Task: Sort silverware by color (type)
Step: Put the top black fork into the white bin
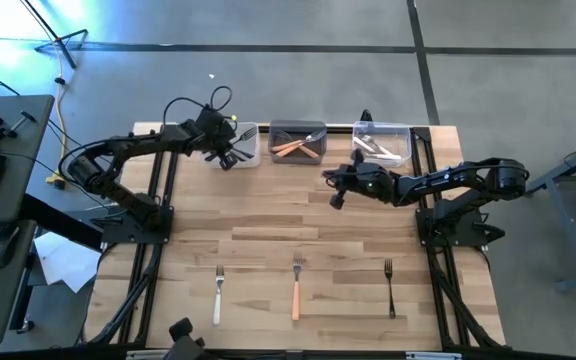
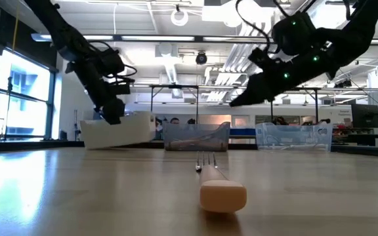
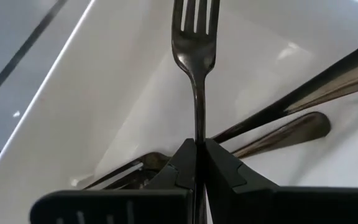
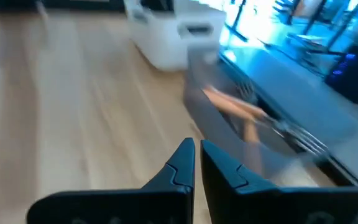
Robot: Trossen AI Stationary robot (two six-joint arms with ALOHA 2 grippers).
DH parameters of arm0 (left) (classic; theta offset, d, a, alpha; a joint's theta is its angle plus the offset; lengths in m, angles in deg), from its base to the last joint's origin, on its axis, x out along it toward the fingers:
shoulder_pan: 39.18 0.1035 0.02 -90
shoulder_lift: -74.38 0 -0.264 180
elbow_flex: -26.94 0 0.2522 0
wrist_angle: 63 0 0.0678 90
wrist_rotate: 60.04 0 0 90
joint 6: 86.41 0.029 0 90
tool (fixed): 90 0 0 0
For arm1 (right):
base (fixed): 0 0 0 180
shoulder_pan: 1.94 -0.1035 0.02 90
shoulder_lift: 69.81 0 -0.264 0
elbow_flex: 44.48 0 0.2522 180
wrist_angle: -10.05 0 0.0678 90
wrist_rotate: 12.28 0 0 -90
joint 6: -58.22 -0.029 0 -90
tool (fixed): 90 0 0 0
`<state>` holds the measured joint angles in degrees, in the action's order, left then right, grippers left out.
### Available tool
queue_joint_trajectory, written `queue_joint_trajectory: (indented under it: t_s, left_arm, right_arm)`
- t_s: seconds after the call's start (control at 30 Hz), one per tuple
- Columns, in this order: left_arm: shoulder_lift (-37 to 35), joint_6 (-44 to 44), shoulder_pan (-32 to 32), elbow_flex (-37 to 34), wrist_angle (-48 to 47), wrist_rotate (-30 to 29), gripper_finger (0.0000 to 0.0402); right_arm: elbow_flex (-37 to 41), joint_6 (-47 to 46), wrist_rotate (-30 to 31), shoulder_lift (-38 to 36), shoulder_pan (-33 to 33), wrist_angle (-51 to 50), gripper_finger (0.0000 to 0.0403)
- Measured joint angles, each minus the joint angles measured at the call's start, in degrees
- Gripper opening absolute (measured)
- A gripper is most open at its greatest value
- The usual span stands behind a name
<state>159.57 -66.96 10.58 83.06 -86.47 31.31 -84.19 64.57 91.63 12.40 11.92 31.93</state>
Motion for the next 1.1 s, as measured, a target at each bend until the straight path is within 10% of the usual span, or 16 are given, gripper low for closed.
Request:
queue_joint_trajectory:
  t_s: [0.43, 1.1]
  left_arm:
    - [0.11, -2.85, 1.85, -5.8, 7.27, -4.42, 0.0003]
    - [0.02, 2.22, 0.64, -5.93, 8.63, -3.05, 0.0003]
  right_arm:
    - [-14.46, -5.95, -12.5, 4.01, -1.51, -0.08, 0.0009]
    - [-62.96, -10.53, -4.87, 46.11, 2.31, -19.04, 0.0]
